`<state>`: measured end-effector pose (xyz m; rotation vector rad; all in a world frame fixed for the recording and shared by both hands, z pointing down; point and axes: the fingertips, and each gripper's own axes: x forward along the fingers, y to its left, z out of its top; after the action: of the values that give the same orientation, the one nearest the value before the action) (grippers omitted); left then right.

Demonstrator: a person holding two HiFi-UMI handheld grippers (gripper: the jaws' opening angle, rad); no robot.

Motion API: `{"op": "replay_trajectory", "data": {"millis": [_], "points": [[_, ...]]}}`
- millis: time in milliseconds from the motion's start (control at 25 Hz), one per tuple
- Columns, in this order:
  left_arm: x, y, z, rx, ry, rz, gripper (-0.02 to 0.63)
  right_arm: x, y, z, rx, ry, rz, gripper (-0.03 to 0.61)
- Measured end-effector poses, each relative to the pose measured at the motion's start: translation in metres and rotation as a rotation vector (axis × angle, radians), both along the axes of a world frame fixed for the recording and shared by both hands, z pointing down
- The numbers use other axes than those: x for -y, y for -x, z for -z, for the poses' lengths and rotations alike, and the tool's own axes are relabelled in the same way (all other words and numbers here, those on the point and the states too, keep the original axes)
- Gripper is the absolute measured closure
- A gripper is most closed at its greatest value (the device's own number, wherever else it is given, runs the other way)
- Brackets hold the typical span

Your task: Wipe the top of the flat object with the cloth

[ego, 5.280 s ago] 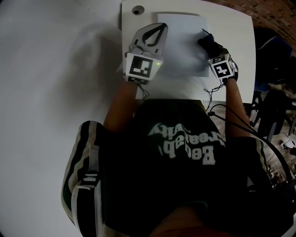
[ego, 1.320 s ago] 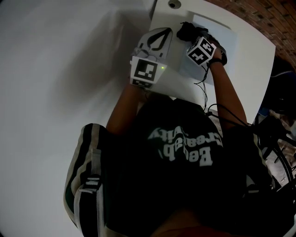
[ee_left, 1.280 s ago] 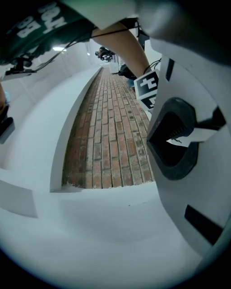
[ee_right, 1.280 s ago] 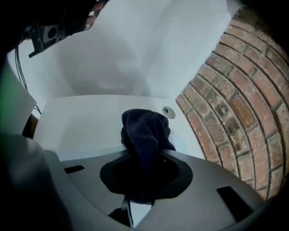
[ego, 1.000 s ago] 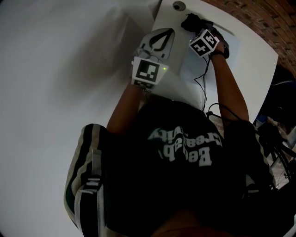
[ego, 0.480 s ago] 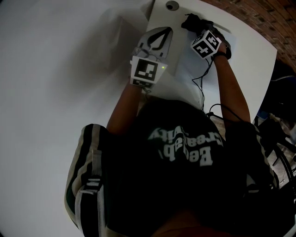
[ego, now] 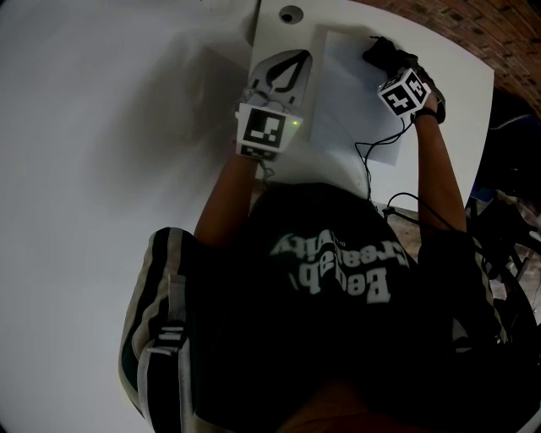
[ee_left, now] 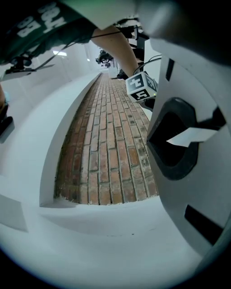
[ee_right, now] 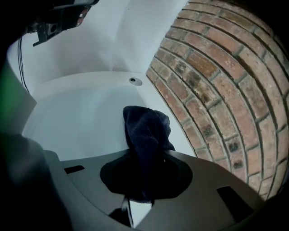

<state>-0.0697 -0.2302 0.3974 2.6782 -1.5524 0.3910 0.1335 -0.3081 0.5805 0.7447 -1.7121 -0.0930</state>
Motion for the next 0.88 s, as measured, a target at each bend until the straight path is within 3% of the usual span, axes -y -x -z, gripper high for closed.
{"op": "replay_trajectory", "data": {"millis": [160, 480, 880], "points": [[0.002, -0.005, 0.000, -0.005, -0.004, -0.017, 0.617, 0.000, -0.014, 0.001, 0.007, -0.006, -0.042, 0.517], [0.003, -0.007, 0.003, 0.003, -0.021, -0.038, 0.617, -0.009, -0.013, 0.003, -0.014, 0.004, -0.025, 0.517], [-0.006, -0.007, 0.002, -0.033, -0.026, -0.062, 0.617, -0.080, -0.012, -0.002, -0.027, 0.109, 0.004, 0.517]]}}
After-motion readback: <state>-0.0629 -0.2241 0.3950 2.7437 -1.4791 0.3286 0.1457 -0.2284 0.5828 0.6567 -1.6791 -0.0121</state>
